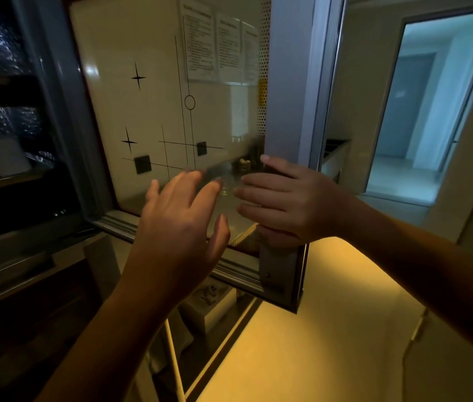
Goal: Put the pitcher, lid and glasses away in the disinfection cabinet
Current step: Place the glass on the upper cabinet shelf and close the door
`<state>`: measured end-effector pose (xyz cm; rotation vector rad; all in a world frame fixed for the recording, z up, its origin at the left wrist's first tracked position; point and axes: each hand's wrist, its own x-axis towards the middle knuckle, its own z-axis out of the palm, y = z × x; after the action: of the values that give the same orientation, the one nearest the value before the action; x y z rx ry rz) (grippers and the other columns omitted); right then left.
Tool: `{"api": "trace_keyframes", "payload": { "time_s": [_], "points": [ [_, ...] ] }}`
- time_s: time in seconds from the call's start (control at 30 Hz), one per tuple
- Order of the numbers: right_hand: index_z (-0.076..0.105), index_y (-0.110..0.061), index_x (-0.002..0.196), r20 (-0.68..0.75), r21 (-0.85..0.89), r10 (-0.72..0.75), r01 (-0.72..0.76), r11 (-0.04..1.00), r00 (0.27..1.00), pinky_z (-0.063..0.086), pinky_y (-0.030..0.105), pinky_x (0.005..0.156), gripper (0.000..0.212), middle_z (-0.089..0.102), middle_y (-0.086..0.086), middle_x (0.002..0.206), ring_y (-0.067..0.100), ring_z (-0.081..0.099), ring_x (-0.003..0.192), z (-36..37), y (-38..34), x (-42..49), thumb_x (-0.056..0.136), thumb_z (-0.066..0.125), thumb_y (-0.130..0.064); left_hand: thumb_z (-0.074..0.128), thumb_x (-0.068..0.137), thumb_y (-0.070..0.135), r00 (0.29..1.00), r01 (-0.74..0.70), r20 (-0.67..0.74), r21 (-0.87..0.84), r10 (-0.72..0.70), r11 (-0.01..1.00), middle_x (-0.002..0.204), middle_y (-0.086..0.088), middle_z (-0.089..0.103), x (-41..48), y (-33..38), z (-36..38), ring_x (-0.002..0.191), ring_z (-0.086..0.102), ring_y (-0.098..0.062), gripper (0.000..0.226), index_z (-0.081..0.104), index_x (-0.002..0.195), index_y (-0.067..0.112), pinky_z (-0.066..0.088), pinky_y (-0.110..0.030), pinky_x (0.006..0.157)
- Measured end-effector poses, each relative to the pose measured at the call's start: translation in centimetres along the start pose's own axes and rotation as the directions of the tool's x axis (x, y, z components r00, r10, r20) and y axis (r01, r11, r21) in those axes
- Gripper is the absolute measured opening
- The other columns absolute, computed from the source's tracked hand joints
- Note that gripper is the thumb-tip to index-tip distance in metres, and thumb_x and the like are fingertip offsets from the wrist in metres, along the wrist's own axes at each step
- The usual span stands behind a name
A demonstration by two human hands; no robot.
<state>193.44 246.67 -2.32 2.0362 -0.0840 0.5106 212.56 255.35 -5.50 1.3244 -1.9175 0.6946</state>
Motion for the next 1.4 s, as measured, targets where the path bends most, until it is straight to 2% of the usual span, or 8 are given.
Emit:
{"api": "trace_keyframes", "payload": {
  "time_s": [0.13,0.47,0.63,0.77,0.93,1.17,1.4],
  "points": [
    [0.07,-0.009,0.1,-0.012,0.012,0.01,-0.01,1.0,1.0,0.036,0.047,0.098,0.029,0.069,0.015,0.104,0.029,0.065,0.099,-0.2,-0.3,0.4,0.089,0.051,-0.028,0.039,0.083,0.031,1.0,0.002,0.008,0.006,-0.002,1.0,0.119,-0.022,0.058,-0.3,0.3,-0.5,0.114,0.054,-0.039,0.049,0.055,0.119,0.002,0.025,-0.054,0.096],
    [0.067,-0.008,0.104,-0.088,0.041,-0.024,0.027,0.999,0.996,0.035,0.048,0.098,0.031,0.069,0.014,0.106,0.03,0.064,0.101,-1.5,-1.7,1.9,0.09,0.051,-0.03,0.04,0.084,0.031,1.0,-0.001,0.008,0.034,0.0,0.999,0.12,-0.023,0.058,-1.6,-0.3,-2.0,0.113,0.054,-0.039,0.049,0.055,0.119,0.0,0.03,-0.059,0.095],
    [0.056,-0.009,0.115,-0.164,0.059,-0.03,0.041,0.997,0.986,0.036,0.047,0.098,0.034,0.069,0.012,0.107,0.029,0.064,0.102,-2.4,-3.0,3.4,0.092,0.048,-0.032,0.04,0.085,0.031,1.0,0.018,0.015,0.085,-0.02,0.996,0.122,-0.023,0.057,-2.7,-1.5,-3.4,0.116,0.052,-0.04,0.049,0.055,0.12,0.0,0.03,-0.06,0.096],
    [0.066,-0.008,0.109,-0.171,0.077,0.003,0.01,0.997,0.985,0.033,0.046,0.099,0.034,0.07,0.012,0.105,0.03,0.064,0.1,-3.2,-3.9,4.5,0.092,0.048,-0.031,0.04,0.085,0.031,0.998,0.059,0.028,0.099,-0.062,0.993,0.126,-0.022,0.055,-4.3,-2.4,-4.9,0.121,0.048,-0.039,0.049,0.054,0.122,0.002,0.024,-0.054,0.098],
    [0.067,-0.008,0.106,-0.197,0.104,0.02,0.0,0.995,0.98,0.033,0.045,0.099,0.033,0.07,0.012,0.102,0.03,0.065,0.099,-4.1,-5.1,5.9,0.093,0.047,-0.03,0.041,0.086,0.031,0.997,0.073,0.022,0.123,-0.077,0.99,0.127,-0.02,0.055,-5.6,-2.9,-6.5,0.124,0.045,-0.038,0.047,0.055,0.121,0.002,0.023,-0.054,0.099],
    [0.071,-0.008,0.096,-0.302,0.204,0.005,0.059,0.977,0.953,0.033,0.04,0.099,0.029,0.072,0.01,0.088,0.026,0.067,0.081,-5.5,-7.6,9.2,0.089,0.052,-0.027,0.044,0.085,0.029,0.995,0.1,-0.018,0.146,-0.099,0.984,0.125,-0.021,0.056,-7.7,-3.6,-8.3,0.124,0.046,-0.037,0.046,0.059,0.118,0.0,0.023,-0.057,0.1],
    [0.071,-0.007,0.096,-0.25,0.252,-0.023,0.088,0.964,0.968,0.027,0.042,0.101,0.036,0.071,0.011,0.085,0.028,0.066,0.08,-7.1,-9.7,12.6,0.095,0.041,-0.028,0.042,0.085,0.029,0.978,0.21,-0.037,0.208,-0.206,0.956,0.127,-0.019,0.056,-10.6,-5.5,-10.8,0.125,0.045,-0.036,0.046,0.059,0.118,0.002,0.025,-0.059,0.099]
  ]
}}
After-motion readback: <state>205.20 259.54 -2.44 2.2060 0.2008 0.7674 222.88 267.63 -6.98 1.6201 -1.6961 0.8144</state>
